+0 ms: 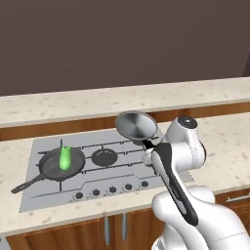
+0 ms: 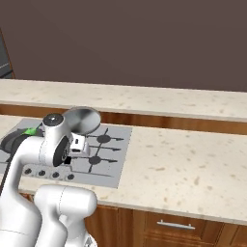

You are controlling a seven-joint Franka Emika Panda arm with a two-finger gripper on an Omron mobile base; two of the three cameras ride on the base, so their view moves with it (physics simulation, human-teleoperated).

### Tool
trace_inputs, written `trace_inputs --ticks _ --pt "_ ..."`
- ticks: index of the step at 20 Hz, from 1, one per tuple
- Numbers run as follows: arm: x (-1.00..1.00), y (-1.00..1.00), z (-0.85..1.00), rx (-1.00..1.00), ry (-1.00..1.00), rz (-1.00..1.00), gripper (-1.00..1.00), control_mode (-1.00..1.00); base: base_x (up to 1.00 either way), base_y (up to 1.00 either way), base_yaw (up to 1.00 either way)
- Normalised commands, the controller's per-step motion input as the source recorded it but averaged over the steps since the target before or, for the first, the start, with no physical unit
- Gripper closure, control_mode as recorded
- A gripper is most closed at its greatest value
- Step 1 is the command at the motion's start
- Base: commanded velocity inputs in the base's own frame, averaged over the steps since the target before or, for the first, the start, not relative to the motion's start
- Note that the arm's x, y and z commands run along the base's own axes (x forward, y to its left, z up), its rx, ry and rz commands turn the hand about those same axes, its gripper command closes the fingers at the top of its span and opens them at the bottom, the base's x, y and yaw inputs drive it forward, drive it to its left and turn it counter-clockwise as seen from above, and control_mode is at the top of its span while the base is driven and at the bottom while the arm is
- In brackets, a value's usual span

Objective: Place both pans onto different burners. Then place the corn and the fish on different pans.

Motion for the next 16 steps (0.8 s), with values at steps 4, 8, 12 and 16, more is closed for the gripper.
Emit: trace_inputs --ticks 4,8,12,16 --pt "0.36 0.00 0.00 0.00 0.00 0.00 1.00 -1.00 0.11 0.00 0.00" --pt "0.56 0.00 0.00 0.00 0.00 0.00 1.00 -1.00 0.00 0.00 0.00" --pt "0.58 -0.10 0.00 0.00 0.01 0.00 1.00 -1.00 0.00 0.00 0.00" --pt "0.40 -0.01 -0.10 -0.04 0.01 0.00 1.00 -1.00 0.00 0.00 0.00"
